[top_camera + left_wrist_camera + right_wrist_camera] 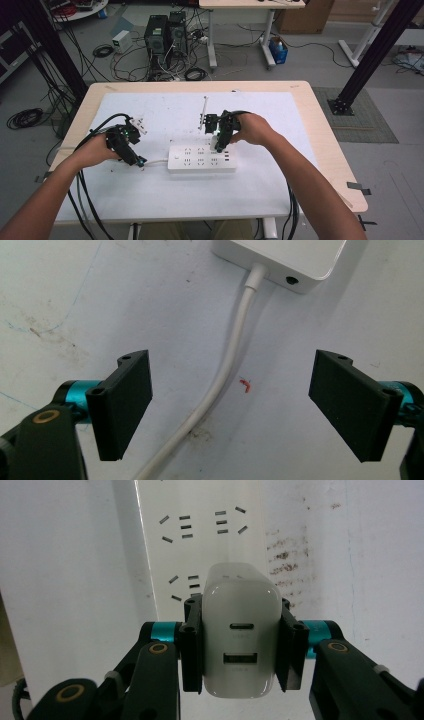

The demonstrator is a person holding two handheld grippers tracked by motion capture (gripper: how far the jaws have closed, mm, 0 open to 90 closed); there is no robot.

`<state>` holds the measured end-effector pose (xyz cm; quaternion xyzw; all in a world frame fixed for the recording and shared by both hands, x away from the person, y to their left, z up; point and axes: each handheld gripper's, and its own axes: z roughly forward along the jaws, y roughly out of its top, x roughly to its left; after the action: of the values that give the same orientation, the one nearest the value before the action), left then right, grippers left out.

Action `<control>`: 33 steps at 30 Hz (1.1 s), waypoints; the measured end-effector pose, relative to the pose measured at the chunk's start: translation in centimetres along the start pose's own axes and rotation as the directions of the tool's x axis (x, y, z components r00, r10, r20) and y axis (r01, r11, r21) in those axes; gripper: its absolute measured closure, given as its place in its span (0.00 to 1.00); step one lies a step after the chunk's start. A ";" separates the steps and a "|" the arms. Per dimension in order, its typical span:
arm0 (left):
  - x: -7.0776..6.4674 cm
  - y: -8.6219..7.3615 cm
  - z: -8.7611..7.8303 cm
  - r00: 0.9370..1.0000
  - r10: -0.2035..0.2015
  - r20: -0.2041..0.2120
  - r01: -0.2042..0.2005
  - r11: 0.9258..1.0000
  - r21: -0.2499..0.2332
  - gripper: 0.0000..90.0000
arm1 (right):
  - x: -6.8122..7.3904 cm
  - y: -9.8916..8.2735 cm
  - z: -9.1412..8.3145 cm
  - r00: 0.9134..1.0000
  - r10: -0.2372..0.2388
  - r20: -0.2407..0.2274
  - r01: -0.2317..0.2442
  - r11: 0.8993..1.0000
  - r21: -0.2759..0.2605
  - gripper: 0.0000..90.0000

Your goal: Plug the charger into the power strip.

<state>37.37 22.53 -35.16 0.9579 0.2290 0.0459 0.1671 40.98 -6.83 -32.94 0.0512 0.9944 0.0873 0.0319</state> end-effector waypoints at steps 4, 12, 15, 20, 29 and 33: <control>0.0 -0.1 0.2 1.000 -0.003 0.006 0.003 1.000 0.003 0.20 | -0.2 0.5 0.6 1.000 -0.027 -0.005 0.027 1.000 0.012 0.69; 0.2 -0.5 0.5 1.000 -0.029 0.008 0.029 1.000 -0.009 0.20 | -0.3 1.2 1.6 0.998 -0.063 -0.011 0.063 0.997 0.043 0.69; 0.3 -0.5 0.5 1.000 -0.023 0.011 0.023 1.000 -0.005 0.20 | -0.3 1.3 1.9 0.996 -0.085 -0.012 0.086 0.995 0.055 0.69; 0.3 -0.6 0.7 0.999 -0.028 0.017 0.028 1.000 -0.005 0.20 | 0.0 1.4 2.3 0.993 -0.116 -0.010 0.116 0.991 0.065 0.69; 0.3 -0.4 1.2 1.000 -0.017 0.023 0.017 1.000 0.005 0.20 | 0.4 2.5 2.7 0.991 -0.135 0.005 0.133 0.983 0.128 0.70; 0.3 -0.4 1.3 1.000 -0.010 0.025 0.010 1.000 0.013 0.20 | 0.4 2.8 2.8 0.991 -0.135 0.008 0.132 0.981 0.145 0.70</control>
<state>37.71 22.58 -36.50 0.9582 0.2321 0.0318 0.1640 41.04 -3.61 -35.23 -0.0128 0.9989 0.0125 0.0428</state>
